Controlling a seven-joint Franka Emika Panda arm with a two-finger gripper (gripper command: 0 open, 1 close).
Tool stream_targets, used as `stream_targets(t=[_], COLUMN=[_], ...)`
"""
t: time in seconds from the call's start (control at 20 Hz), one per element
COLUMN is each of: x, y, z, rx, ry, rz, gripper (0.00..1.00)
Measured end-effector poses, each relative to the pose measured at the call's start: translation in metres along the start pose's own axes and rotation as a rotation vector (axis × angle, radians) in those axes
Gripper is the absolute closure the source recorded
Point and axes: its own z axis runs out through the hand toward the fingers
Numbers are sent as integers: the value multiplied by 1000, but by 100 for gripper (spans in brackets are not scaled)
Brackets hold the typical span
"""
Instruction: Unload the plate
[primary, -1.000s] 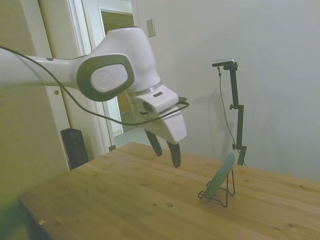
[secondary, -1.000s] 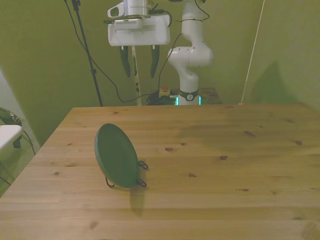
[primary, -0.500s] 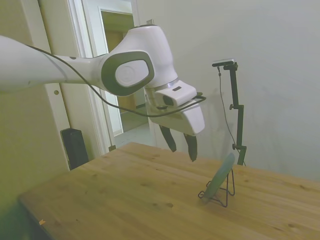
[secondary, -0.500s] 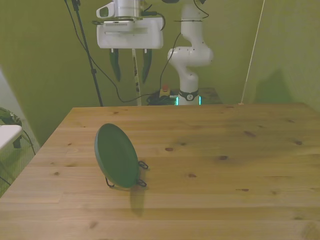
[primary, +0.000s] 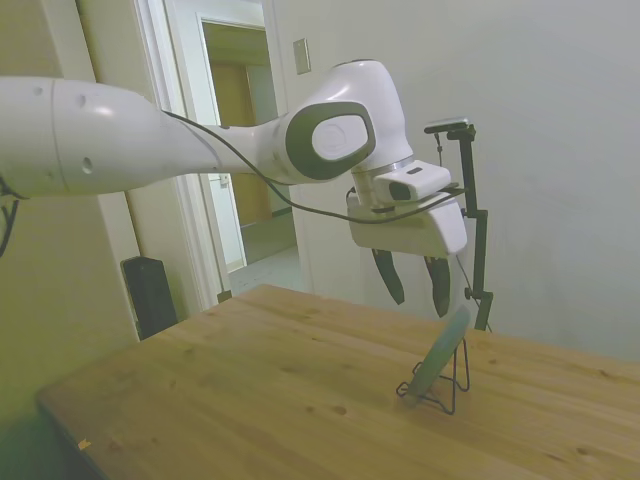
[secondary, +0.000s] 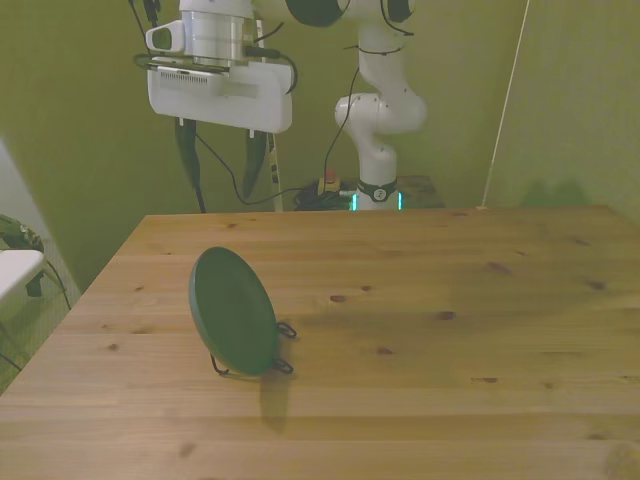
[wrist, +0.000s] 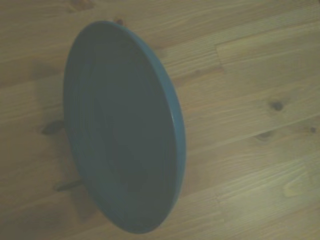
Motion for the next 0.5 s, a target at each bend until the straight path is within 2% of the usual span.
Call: stream_targets(t=[0.25, 0.5], x=[17, 33], y=[-22, -42], z=[9, 43], rx=[-93, -76], ry=[93, 165], rz=[-59, -103], gripper=[0, 0])
